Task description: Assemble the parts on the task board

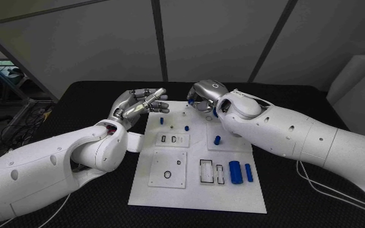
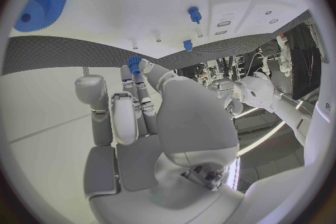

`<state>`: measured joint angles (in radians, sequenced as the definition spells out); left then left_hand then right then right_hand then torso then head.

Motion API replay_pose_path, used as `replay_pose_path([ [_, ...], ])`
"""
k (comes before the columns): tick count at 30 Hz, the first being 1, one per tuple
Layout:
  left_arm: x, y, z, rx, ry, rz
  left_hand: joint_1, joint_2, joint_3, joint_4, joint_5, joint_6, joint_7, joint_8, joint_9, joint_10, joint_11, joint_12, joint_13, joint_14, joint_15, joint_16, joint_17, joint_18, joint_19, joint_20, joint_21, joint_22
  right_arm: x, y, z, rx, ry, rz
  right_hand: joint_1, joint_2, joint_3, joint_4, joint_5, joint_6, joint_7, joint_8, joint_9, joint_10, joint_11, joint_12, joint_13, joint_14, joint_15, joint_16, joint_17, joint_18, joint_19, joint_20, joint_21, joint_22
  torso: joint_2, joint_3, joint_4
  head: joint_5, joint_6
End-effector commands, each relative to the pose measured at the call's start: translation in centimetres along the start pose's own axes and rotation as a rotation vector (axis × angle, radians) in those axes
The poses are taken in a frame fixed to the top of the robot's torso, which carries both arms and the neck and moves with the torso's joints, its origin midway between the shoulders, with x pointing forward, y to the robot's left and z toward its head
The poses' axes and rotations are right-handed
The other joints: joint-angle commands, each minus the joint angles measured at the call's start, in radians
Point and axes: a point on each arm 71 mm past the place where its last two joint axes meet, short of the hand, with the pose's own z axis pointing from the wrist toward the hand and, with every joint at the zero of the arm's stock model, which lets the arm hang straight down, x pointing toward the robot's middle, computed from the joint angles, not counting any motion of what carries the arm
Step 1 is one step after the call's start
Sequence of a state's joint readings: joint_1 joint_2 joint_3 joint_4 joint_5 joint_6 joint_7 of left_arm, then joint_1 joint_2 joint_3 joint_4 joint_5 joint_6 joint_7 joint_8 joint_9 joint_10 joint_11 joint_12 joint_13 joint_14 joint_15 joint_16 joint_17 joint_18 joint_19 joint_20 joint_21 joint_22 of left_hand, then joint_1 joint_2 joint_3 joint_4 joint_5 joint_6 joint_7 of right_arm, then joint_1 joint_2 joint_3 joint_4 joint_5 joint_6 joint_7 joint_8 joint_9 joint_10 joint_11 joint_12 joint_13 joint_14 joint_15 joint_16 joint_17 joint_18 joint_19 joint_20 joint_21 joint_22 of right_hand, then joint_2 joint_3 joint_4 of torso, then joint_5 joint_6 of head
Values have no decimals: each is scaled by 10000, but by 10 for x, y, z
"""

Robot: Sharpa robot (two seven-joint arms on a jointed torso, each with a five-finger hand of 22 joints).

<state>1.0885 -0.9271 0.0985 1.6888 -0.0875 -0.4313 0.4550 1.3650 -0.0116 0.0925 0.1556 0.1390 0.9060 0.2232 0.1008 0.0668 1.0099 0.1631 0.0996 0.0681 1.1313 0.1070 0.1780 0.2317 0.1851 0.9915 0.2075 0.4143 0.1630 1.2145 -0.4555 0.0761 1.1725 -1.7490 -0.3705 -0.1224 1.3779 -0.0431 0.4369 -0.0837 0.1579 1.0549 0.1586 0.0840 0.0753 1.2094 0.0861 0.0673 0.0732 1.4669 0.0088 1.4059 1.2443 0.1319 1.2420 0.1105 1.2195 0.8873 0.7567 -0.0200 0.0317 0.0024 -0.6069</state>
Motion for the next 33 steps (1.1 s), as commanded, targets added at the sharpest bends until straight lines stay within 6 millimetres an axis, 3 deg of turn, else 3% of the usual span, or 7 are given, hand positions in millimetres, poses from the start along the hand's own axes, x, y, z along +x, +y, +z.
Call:
replay_pose_path([
  [1,2,-2,1,154,121,9,38,5,-1,-48,-33,24,-13,-54,-15,-11,51,-55,-14,5,21,-46,9,-41,40,6,30,10,-2,2,3,-143,-233,-55,49,-39,52,5,35,47,39,-25,-18,12,22,-20,14,480,-56,52,23,-63,-35,-51,41,13,6,2,-5,13,2],
  [33,6,-3,2,153,193,-30,41,9,-1,-54,-32,25,-11,-62,-14,-15,52,-65,-15,0,23,-55,18,-41,34,7,31,10,13,7,18,17,506,-166,-16,-61,88,47,30,24,62,-60,-30,-27,47,-39,4,470,-33,40,-20,-59,-69,-32,42,-10,22,6,-2,117,-89],
])
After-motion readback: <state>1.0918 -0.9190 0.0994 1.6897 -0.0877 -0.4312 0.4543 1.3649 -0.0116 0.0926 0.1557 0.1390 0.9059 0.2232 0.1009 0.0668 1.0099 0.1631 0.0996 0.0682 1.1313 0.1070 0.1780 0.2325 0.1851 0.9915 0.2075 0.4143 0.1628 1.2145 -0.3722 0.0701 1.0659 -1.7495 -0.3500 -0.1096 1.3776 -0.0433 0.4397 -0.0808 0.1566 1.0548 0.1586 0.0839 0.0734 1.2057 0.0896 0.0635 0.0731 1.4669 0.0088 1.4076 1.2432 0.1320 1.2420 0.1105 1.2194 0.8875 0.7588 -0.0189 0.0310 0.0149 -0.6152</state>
